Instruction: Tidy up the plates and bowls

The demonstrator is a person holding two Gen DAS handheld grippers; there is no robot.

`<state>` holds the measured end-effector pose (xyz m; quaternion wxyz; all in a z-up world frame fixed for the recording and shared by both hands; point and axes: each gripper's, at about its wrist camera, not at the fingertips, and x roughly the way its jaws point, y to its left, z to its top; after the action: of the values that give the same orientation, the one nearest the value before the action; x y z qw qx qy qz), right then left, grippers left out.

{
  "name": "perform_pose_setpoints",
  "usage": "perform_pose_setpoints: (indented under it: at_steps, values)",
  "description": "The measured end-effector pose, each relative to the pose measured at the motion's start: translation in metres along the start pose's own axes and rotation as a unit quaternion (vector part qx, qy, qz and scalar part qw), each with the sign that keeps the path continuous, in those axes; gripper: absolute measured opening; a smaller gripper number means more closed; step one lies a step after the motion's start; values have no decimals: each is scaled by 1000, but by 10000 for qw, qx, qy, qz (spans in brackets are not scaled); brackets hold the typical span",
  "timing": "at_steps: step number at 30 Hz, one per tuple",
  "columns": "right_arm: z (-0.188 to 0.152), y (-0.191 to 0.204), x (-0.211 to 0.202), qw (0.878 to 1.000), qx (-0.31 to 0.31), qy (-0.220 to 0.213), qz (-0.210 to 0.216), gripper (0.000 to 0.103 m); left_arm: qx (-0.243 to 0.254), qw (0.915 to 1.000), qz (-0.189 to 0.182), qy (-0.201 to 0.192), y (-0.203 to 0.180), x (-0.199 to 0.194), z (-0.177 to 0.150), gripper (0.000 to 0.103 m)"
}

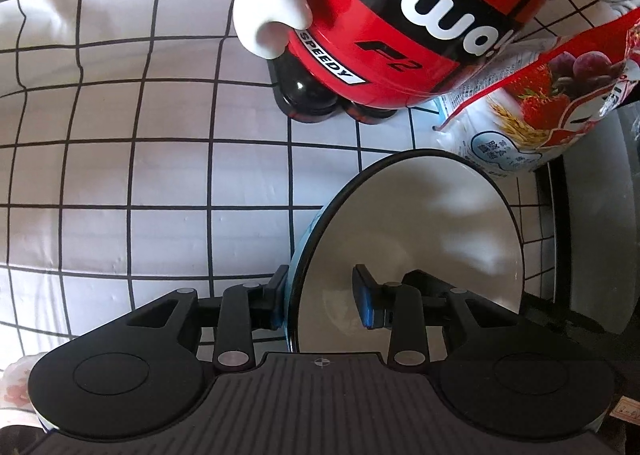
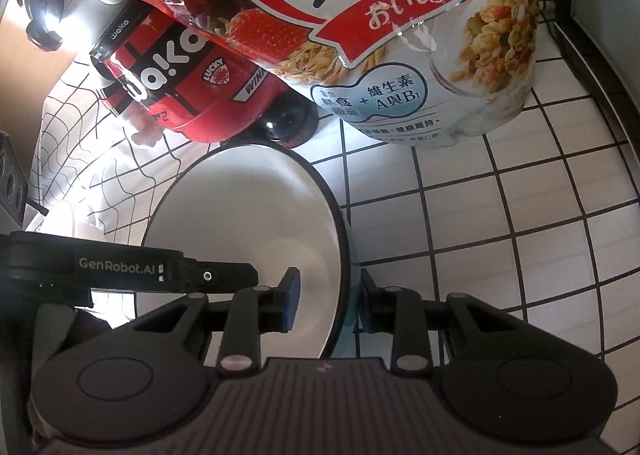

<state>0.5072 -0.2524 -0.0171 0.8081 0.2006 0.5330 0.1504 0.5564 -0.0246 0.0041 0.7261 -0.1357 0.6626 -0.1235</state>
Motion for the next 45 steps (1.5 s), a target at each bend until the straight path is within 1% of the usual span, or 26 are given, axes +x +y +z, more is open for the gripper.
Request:
perform_pose_setpoints:
  at_steps: [10,11,12,13,15,17,19,21,24,28,31,34,36,40,45]
  values:
    - [-1,1,-2,10000,77,-15,-41,31,36,10000,-15,-11,0,3,1,35]
    - [-1,1,-2,9999,82,-19,-55,31,31,10000,-3,-31,1,2,0,32]
    - [-1,2,-2,9999,88,-29,-77,31,56,9999,62,-56,0,2,-1,27]
    - [0,2,-2,9999,90,-37,-113,31,93,9999,120,-80,-1,1,-2,25]
    - [1,7,-1,9998,20,-9,-208,31,228,9993,199,-219,-3,0,-5,25]
    - [2,15,-2,9995,-86,-26,-314,31,468,9976,306,-406,-8,-6,-8,25]
    - [3,24,-5,9990,-169,-94,-394,31,590,9961,298,-578,-8,-16,-8,25]
    - [4,35,-12,9988,-245,-209,-356,31,551,9953,207,-771,-3,-31,-8,25]
    - [3,57,-29,9977,-453,-442,-228,31,572,9910,155,-1199,2,-65,-16,25]
    - [-8,88,-59,9950,-682,-729,-94,31,703,9836,303,-1635,-1,-113,-41,25]
    - [-21,104,-83,9931,-789,-869,24,31,767,9804,337,-1784,-4,-143,-65,25]
    - [-38,114,-106,9911,-904,-973,111,31,850,9784,310,-1859,-7,-163,-89,25]
    - [-50,119,-121,9900,-970,-1015,120,31,865,9784,223,-1865,-9,-173,-104,25]
    - [-73,113,-144,9891,-1022,-1054,81,31,953,9798,14,-1760,-17,-183,-132,25]
    - [-107,91,-165,9902,-916,-1045,-170,31,1376,9796,-217,-1451,-41,-171,-160,25]
